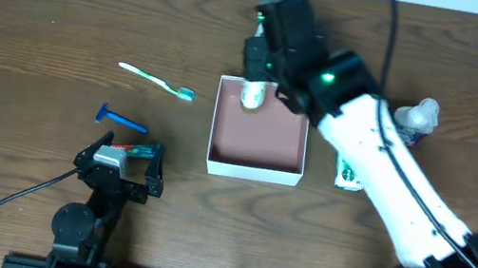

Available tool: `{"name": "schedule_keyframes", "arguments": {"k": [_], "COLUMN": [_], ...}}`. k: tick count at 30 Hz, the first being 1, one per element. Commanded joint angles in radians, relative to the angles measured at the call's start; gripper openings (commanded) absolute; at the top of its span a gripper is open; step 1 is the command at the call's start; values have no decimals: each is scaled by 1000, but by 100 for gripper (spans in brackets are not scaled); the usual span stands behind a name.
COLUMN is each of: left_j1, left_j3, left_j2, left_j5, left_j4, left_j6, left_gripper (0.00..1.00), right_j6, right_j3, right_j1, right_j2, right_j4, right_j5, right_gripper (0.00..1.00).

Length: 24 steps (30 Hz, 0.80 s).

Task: Pack container
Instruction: 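Carry the tube with the right gripper over the box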

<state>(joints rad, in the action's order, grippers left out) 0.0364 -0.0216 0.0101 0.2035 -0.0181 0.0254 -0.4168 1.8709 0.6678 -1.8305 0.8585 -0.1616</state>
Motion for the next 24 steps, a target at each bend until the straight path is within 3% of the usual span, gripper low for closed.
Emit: {"name": "schedule_keyframes", "arguments": {"k": [1,24], "left_j1": [4,4], "left_j3": [18,18], "left_j2": [-6,-6], "left_j5": [17,17], "left_j4": [-33,-33], "left_j6": [-3,-3], "left_gripper": [98,98], "right_j6": [-43,-115], "right_j3": [18,16], "right_j1": [22,79], "right_j2": [-26,-169], "right_j4": [-37,-93], "right_j5": [-46,-93], "right_gripper": [1,1]}}
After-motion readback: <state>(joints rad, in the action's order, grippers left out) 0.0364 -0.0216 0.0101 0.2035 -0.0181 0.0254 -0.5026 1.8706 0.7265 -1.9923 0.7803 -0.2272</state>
